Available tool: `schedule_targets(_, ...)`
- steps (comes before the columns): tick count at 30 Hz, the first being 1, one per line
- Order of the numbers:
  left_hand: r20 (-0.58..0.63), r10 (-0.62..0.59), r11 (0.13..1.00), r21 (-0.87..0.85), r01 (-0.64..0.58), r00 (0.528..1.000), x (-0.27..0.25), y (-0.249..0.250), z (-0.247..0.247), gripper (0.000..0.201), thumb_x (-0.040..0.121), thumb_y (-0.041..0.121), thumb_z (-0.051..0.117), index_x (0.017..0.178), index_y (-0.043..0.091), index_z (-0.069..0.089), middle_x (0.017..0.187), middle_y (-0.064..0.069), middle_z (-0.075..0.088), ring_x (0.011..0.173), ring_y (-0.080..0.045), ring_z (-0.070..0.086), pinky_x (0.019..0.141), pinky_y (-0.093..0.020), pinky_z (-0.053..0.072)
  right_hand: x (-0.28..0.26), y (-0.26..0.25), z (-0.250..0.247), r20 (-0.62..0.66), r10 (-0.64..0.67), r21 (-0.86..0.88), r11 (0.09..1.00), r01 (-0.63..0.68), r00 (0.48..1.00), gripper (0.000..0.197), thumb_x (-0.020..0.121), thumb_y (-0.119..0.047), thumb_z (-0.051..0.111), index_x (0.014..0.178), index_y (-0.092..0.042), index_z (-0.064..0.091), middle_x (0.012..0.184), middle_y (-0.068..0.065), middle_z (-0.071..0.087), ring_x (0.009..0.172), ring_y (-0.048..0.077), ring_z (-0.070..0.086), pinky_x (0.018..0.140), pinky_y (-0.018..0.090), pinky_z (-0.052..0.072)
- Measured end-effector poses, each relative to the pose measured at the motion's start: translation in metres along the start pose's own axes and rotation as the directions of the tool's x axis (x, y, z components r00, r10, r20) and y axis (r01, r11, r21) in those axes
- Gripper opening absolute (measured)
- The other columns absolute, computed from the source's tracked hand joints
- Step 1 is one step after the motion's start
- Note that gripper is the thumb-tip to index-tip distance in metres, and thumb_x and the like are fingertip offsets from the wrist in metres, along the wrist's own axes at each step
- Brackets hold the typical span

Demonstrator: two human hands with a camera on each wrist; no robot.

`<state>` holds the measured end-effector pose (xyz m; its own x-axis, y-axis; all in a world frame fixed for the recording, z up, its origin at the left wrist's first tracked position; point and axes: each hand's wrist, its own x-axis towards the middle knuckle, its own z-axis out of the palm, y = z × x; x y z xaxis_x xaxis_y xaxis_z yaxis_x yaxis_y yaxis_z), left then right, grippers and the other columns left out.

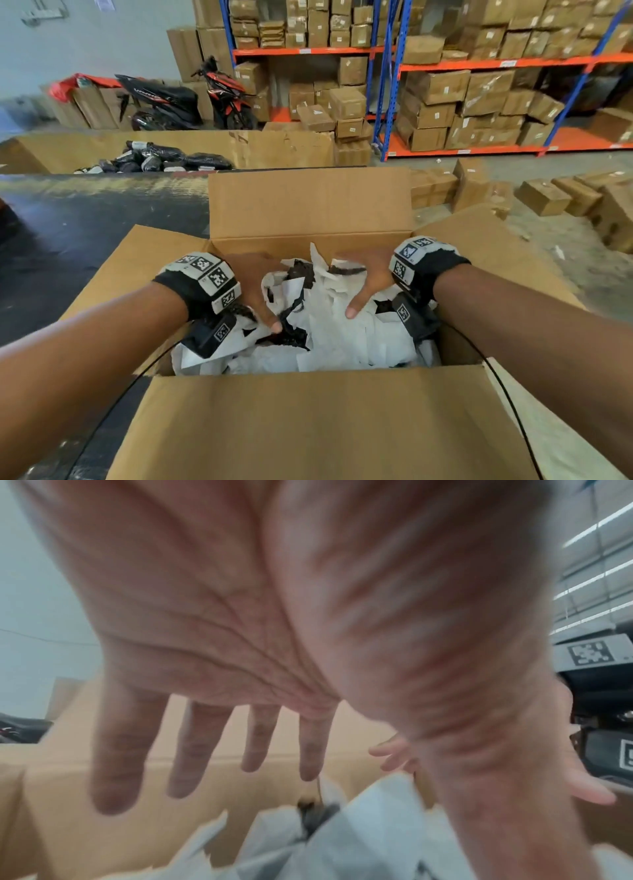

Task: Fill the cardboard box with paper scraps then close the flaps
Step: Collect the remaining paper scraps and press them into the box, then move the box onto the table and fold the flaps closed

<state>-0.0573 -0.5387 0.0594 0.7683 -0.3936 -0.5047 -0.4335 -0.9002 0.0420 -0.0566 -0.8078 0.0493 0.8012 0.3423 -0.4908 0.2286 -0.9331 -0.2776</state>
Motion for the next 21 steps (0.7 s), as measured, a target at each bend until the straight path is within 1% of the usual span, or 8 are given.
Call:
schedule_targets(4, -0.212, -0.039, 0.999, -0.045, 0.03, 0.976, -0.028, -0.018, -0.009, 0.128, 0.037, 0.103, 0.053, 0.149, 0.042, 0.037, 0.153, 0.002, 0.035, 0.13, -0.024, 0.052, 0.108, -0.045, 0.045, -0.034, 0.011, -0.032, -0.206, 0.052, -0.064, 0.996, -0.066, 0.977, 0.101, 0.073, -0.067, 0.075, 0.155, -0.032, 0.027, 0.156, -0.005, 0.038, 0.141, 0.025, 0.039, 0.113, 0.04, 0.03)
schedule_targets(6, -0.238, -0.1, 0.994, -0.065, 0.086, 0.966, -0.045, -0.027, -0.004, 0.129, 0.043, 0.103, 0.049, 0.152, 0.034, 0.036, 0.154, -0.003, 0.034, 0.128, -0.024, 0.055, 0.108, -0.042, 0.045, -0.047, 0.029, -0.036, -0.291, 0.117, -0.073, 0.987, -0.144, 0.949, 0.09, 0.076, -0.065, 0.073, 0.151, -0.03, 0.037, 0.151, 0.0, 0.046, 0.133, 0.027, 0.047, 0.107, 0.04, 0.038)
schedule_targets(9, -0.258, -0.241, 0.97, -0.068, 0.232, 0.935, -0.067, -0.052, 0.018, 0.101, 0.073, 0.075, 0.068, 0.155, 0.029, 0.031, 0.163, -0.011, 0.022, 0.145, -0.031, 0.037, 0.115, -0.042, 0.036, -0.073, 0.065, -0.026, -0.34, 0.261, -0.078, 0.95, -0.304, 0.904, 0.083, 0.082, -0.062, 0.069, 0.15, -0.025, 0.041, 0.152, 0.009, 0.042, 0.135, 0.031, 0.045, 0.109, 0.042, 0.039)
schedule_targets(12, -0.244, -0.441, 0.897, -0.101, 0.43, 0.864, -0.089, -0.079, 0.044, 0.093, 0.083, 0.072, 0.063, 0.158, 0.034, 0.023, 0.168, -0.015, 0.001, 0.153, -0.037, 0.019, 0.121, -0.047, 0.025, -0.099, 0.1, -0.007, -0.369, 0.419, -0.052, 0.882, -0.468, 0.83, 0.094, 0.073, -0.075, 0.063, 0.151, -0.032, 0.037, 0.154, 0.012, 0.035, 0.139, 0.035, 0.037, 0.112, 0.048, 0.036)
schedule_targets(14, -0.226, -0.551, 0.834, -0.154, 0.529, 0.803, -0.106, -0.095, 0.059, 0.091, 0.086, 0.072, 0.057, 0.159, 0.035, 0.017, 0.168, -0.017, -0.005, 0.155, -0.039, 0.008, 0.123, -0.048, 0.017, -0.11, 0.129, 0.007, -0.382, 0.495, 0.001, 0.845, -0.535, 0.781, 0.101, 0.067, -0.081, 0.058, 0.153, -0.034, 0.033, 0.156, 0.013, 0.032, 0.141, 0.038, 0.033, 0.113, 0.05, 0.035)
schedule_targets(16, -0.221, -0.639, 0.767, -0.248, 0.591, 0.737, -0.122, -0.112, 0.072, 0.097, 0.081, 0.078, 0.058, 0.159, 0.038, 0.016, 0.167, -0.017, 0.0, 0.152, -0.042, 0.014, 0.121, -0.051, 0.024, -0.133, 0.134, 0.021, -0.386, 0.578, 0.1, 0.801, -0.59, 0.719, 0.1, 0.071, -0.079, 0.059, 0.155, -0.033, 0.028, 0.16, 0.014, 0.026, 0.144, 0.038, 0.031, 0.115, 0.049, 0.033)
schedule_targets(18, -0.218, -0.675, 0.732, -0.322, 0.601, 0.705, -0.134, -0.123, 0.08, 0.105, 0.075, 0.081, 0.06, 0.159, 0.034, 0.02, 0.164, -0.018, 0.018, 0.148, -0.04, 0.027, 0.117, -0.049, 0.034, -0.157, 0.126, 0.033, -0.383, 0.612, 0.146, 0.78, -0.609, 0.692, 0.093, 0.082, -0.07, 0.061, 0.157, -0.027, 0.026, 0.162, 0.011, 0.027, 0.143, 0.034, 0.034, 0.114, 0.042, 0.033)
schedule_targets(21, -0.3, -0.662, 0.745, -0.366, 0.558, 0.687, -0.16, -0.114, 0.078, 0.092, 0.082, 0.065, 0.068, 0.155, 0.022, 0.034, 0.152, -0.019, 0.044, 0.142, -0.034, 0.039, 0.112, -0.041, 0.04, -0.183, 0.115, 0.043, -0.411, 0.616, 0.165, 0.775, -0.61, 0.672, 0.084, 0.087, -0.057, 0.065, 0.155, -0.023, 0.03, 0.158, 0.009, 0.036, 0.139, 0.033, 0.042, 0.109, 0.036, 0.036)
